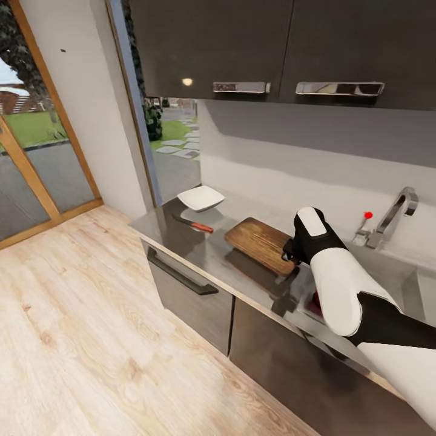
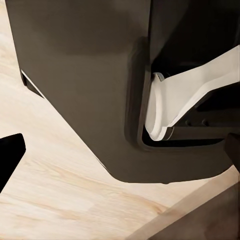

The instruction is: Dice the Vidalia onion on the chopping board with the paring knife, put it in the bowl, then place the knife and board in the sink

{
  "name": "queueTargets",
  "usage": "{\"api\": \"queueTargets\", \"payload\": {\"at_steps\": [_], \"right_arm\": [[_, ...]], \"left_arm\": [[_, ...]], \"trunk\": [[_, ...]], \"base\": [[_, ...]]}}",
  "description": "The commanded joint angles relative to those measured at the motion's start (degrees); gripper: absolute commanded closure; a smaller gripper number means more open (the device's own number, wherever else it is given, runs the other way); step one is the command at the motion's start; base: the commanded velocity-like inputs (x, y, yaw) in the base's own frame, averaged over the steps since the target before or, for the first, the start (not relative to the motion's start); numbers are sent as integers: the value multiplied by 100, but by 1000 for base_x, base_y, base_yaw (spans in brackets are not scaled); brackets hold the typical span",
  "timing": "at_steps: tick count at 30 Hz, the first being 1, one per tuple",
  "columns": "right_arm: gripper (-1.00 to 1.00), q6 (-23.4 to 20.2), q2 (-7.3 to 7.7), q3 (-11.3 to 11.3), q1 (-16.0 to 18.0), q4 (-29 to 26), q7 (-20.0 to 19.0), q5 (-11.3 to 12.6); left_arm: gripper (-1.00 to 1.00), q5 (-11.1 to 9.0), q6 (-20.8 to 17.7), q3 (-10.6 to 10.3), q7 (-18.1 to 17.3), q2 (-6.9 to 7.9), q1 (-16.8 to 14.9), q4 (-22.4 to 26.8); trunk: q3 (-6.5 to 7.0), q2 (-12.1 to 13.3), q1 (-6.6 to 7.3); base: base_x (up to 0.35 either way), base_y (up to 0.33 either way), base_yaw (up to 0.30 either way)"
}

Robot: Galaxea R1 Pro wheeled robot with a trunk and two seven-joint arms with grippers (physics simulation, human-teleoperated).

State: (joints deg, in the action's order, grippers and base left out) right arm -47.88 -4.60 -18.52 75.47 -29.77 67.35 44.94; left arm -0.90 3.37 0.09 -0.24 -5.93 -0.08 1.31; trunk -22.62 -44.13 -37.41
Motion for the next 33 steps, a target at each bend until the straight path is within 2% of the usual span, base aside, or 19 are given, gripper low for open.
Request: {"api": "queueTargets", "payload": {"at_steps": [1,33], "right_arm": [[100,-37,-5,-21,3,-12,41,23],[100,-37,-4,-19,3,-12,41,23]], "left_arm": [[-100,-10,15,0,-2,-2,-1,1],[-100,-14,15,9,-2,-1,-1,1]], "trunk": [[-6,-5,-1],[-137,-5,-1]], "base": [[0,-33,84],[-11,-16,6]]}}
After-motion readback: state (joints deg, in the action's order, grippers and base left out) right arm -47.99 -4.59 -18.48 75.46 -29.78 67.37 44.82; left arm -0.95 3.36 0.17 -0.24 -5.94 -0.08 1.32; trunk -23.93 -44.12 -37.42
